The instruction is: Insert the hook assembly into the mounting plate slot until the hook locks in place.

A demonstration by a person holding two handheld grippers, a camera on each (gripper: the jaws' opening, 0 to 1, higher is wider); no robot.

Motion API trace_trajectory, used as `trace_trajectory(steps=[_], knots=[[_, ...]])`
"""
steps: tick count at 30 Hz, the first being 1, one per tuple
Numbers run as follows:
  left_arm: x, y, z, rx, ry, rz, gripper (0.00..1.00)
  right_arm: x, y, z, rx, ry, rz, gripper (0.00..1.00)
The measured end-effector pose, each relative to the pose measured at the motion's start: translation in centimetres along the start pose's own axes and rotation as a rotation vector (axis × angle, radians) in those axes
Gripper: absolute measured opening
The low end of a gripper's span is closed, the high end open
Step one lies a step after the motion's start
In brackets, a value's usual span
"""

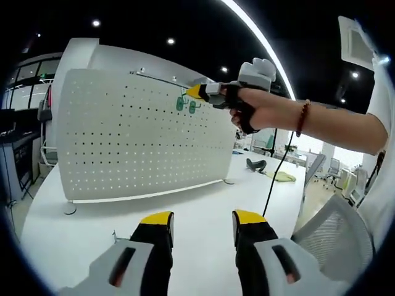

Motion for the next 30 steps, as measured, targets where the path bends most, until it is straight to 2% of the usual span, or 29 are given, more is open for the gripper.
trace_trajectory(steps=[11,19,30], knots=[[0.5,0.1,0.0,0.005,0.009,0.011,0.39,-1.0,-0.2,-1.4,-0.023,0.057,-0.007,0.01],[0.9,-0.1,0.0,-0.005,0.004,-0.001,0.41,-0.9,0.0,-2.5,-0.032,0.077,0.005,0.01],[0.9,-0.1,0.5,-0.008,0.004,-0.03,0.51,-1.4,0.1,-3.8,-0.054,0.106,0.008,0.02]])
Point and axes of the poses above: the point that each gripper's makers call its tool centre point, and the gripper's own axes: z roughly backward along the fingers, x roughly to its left, y roughly out of its underside, the point moved 4 cm from there along z, roughly backward along the fingers, and after that the axes turned 9 degrees about -x, right-handed, at the moved point
